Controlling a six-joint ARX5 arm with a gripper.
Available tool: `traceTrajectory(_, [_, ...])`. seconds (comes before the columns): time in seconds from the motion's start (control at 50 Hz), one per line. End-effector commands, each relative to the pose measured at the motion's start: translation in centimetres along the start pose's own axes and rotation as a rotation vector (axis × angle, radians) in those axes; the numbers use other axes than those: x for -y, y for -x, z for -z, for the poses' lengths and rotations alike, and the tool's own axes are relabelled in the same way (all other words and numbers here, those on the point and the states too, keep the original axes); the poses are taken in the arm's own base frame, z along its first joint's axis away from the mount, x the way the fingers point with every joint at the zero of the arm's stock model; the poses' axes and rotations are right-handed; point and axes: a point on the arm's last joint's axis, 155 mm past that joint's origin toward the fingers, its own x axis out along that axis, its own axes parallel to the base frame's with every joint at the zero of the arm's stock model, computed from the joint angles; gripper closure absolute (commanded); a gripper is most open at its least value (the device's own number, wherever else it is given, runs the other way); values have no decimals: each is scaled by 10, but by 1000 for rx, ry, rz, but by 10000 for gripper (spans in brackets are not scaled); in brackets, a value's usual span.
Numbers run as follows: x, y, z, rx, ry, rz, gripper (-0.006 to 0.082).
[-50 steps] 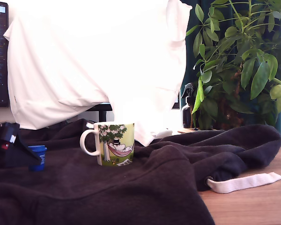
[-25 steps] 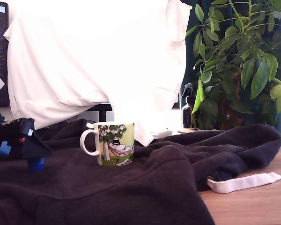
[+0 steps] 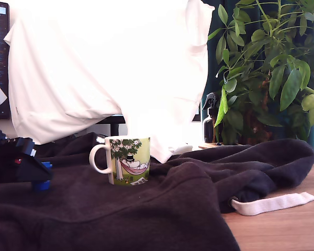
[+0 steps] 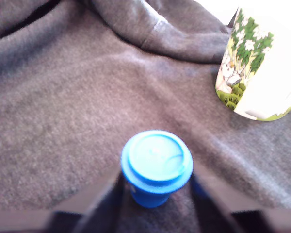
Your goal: Pick the blue coffee capsule and place it inside the green coffee cup
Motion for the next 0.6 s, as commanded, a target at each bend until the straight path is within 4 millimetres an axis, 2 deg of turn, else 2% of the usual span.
traceTrajectory(0.0, [2,-2,0,2,-12,4,625])
traceTrajectory(0.22, [2,-2,-14,55,-17,6,636])
traceTrajectory(0.38, [6,0,-45,170,8,28,636])
traceTrajectory(0.58, [36,-1,-80,251,63,174,636])
